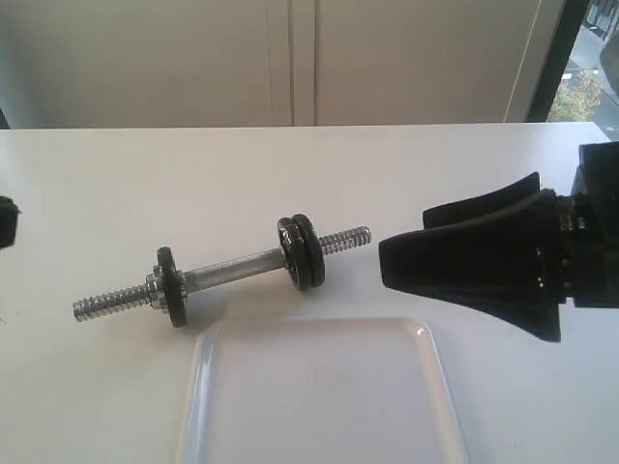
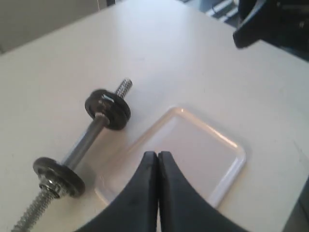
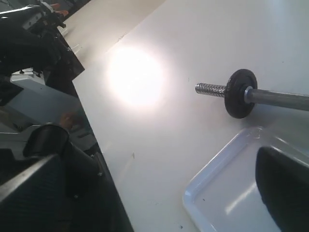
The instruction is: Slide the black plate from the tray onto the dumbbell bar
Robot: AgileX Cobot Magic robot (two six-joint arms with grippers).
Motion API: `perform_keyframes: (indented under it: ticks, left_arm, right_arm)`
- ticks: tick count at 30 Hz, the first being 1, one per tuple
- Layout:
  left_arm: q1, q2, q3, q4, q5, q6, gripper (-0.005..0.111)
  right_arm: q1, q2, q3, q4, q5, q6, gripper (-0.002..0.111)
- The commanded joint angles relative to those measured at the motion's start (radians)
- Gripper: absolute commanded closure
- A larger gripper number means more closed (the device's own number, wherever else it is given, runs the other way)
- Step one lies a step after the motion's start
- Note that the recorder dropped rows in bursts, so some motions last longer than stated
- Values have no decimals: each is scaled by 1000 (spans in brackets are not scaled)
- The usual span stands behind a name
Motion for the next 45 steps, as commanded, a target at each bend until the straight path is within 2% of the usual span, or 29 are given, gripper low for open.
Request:
perform_keyframes:
  ticks: [1,14,22,24,27,34,37,43,45]
  left_arm:
    - [1,-43,13,-20,-47,-12,107]
    - [1,-43,13,-38,-16,-12,107]
    - [1,-43,13,-38,-16,-12,107]
    - [1,-43,13,-38,-16,-12,107]
    - [1,-43,13,-38,-16,-12,107]
    - [3,-49,13,-36,-16,-12,107]
    - [49,-54,13,-40,-15,-12,107]
    - [250,-66,13,-40,-8,-12,107]
    - [281,-66,13,-40,-8,-12,107]
  right_arm:
    - [23,-6,13,44,3,62,3]
    - [25,-6,13,44,3,58,3]
    - [25,-6,13,38,-69,56,3]
    - [25,-6,13,38,-73,48,6]
    - [25,-6,13,38,-73,14,20]
    - [25,-6,13,29,-73,-12,88]
    - [25,-6,13,14,-75,-33,108]
    - [25,-6,13,-15,-134,-33,108]
    - [25,-6,13,-17,-151,-33,108]
